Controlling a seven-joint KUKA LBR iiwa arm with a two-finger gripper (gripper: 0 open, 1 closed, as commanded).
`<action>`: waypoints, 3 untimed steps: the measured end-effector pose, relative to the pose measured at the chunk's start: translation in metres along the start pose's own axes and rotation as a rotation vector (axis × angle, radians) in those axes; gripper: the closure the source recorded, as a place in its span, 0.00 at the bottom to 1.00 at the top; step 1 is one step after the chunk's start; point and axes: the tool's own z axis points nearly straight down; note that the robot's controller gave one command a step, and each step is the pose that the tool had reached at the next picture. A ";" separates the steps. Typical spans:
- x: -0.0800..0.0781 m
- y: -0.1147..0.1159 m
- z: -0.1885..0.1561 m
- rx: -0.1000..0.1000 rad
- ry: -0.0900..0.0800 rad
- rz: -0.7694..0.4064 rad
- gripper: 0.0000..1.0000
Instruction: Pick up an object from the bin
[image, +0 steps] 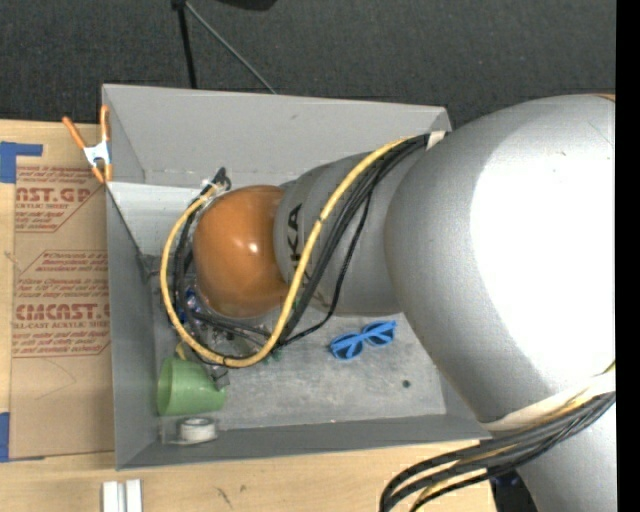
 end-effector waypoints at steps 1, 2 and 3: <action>-0.017 0.002 -0.121 -0.021 0.007 0.043 1.00; -0.045 -0.032 -0.081 -0.018 0.023 0.473 1.00; -0.041 -0.050 0.021 -0.023 0.021 0.066 1.00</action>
Offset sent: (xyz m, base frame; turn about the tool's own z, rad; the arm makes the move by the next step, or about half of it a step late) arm 0.0080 0.0102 0.1167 0.0437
